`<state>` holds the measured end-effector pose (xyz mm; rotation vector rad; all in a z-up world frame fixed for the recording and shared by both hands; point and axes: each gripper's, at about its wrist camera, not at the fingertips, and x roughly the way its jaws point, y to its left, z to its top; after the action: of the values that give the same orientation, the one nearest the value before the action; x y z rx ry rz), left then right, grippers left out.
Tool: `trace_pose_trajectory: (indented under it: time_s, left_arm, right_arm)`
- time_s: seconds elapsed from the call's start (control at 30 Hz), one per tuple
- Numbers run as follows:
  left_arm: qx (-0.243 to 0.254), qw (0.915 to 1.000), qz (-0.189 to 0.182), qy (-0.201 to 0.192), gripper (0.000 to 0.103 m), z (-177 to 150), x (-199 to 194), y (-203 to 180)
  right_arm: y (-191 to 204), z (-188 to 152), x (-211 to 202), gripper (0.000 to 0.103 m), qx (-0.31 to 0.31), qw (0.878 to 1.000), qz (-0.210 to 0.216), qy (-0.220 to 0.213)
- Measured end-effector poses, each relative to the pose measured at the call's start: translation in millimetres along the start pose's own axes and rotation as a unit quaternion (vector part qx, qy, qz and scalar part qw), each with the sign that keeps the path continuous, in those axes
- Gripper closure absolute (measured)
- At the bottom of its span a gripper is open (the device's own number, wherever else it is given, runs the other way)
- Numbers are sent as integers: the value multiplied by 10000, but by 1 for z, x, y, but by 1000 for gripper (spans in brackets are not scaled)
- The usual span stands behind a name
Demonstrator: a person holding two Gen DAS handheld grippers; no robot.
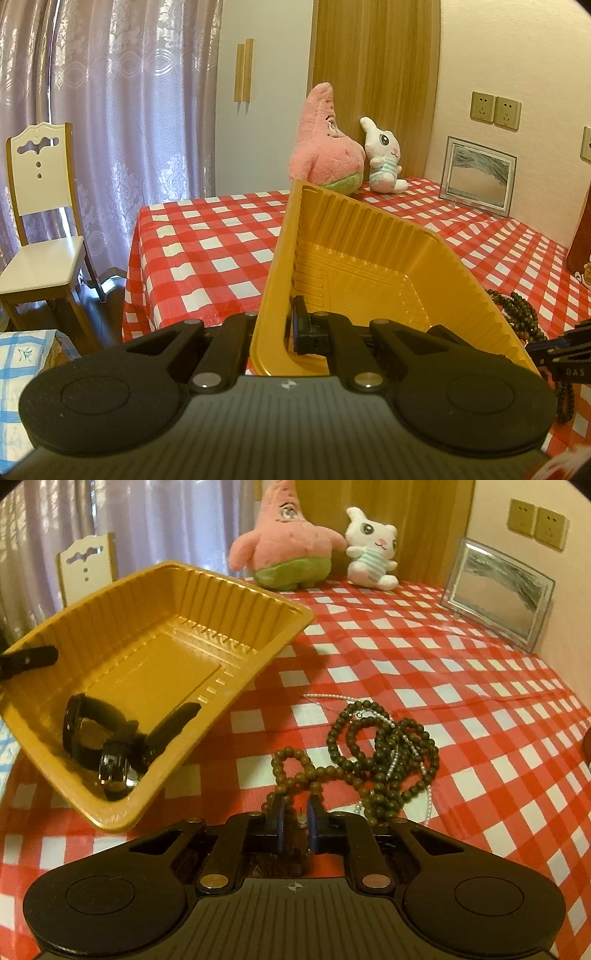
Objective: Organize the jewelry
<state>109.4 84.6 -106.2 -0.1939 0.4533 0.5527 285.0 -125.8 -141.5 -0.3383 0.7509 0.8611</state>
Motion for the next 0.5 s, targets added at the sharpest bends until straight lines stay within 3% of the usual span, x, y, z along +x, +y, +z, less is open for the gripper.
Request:
trace_pose_trajectory:
  time_s: [0.03,0.4,0.5]
  left_arm:
    - [-6,10000,2,-1,98,0,0,0]
    - [6,10000,-1,-3,98,0,0,0]
    - [17,10000,-10,0,98,1,0,0]
  right_arm:
    - [-1,0,0,96,49,10000,-1,6]
    - [-7,-2,-5,101,182,9998,-14,-41]
    - [-19,-1,-10,101,644,9978,113,-150]
